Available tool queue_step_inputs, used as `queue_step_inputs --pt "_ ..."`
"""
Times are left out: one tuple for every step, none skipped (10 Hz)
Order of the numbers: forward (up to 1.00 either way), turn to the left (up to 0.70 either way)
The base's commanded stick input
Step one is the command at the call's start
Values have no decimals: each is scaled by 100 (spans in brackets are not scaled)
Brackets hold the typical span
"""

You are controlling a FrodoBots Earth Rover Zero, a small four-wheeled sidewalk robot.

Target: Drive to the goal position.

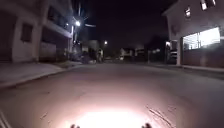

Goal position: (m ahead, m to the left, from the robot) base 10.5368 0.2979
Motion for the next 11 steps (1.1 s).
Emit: queue_step_inputs --pt "70 0" --pt "70 0" --pt "70 0" --pt "70 0" --pt "70 0" --pt "70 0" --pt "70 0" --pt "70 0" --pt "70 0" --pt "70 0" --pt "70 0"
